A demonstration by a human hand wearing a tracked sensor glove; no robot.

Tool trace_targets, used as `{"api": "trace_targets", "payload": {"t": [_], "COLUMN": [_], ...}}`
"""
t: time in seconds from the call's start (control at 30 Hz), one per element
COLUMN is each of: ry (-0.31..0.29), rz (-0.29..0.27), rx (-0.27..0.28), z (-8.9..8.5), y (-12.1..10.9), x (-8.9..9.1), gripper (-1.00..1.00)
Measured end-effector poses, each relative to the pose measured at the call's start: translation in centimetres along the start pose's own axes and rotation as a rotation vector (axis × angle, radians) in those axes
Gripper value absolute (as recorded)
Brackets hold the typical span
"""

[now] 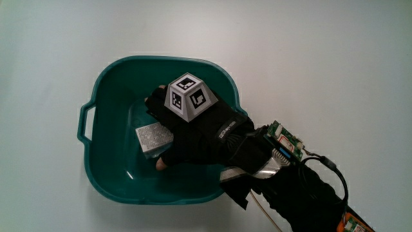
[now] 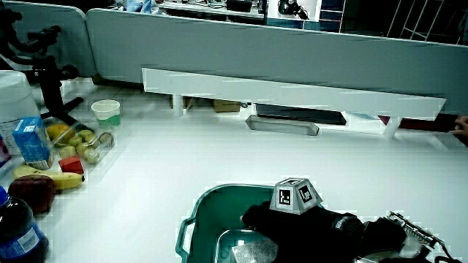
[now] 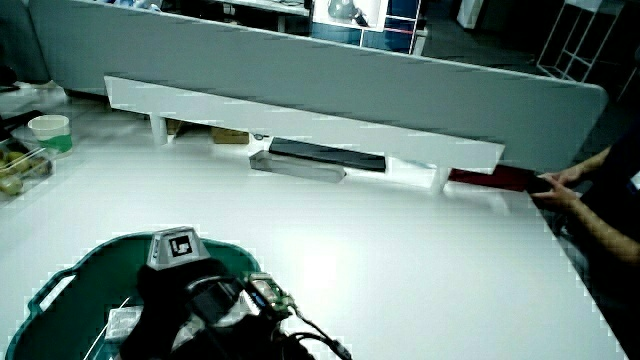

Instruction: Pick milk from plate

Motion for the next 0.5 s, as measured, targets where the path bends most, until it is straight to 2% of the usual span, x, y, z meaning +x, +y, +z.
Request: {"api": "trace_targets", "payload": {"t": [0.1,0.33,0.4,0.5], "ry": [0.009,0.031,0.003,0.0], "rz": [0.012,0.018,0.01,0.022], "rx": [0.027,0.014,0.018,0.015], "z": [-0.02,-0.29,-0.29,-0.2], "y": [-0.03,0.33,0.31,0.27], "x": [0.0,0.09,-0.09,-0.23], "gripper": [0.34,0.51,0.56,0.63]}}
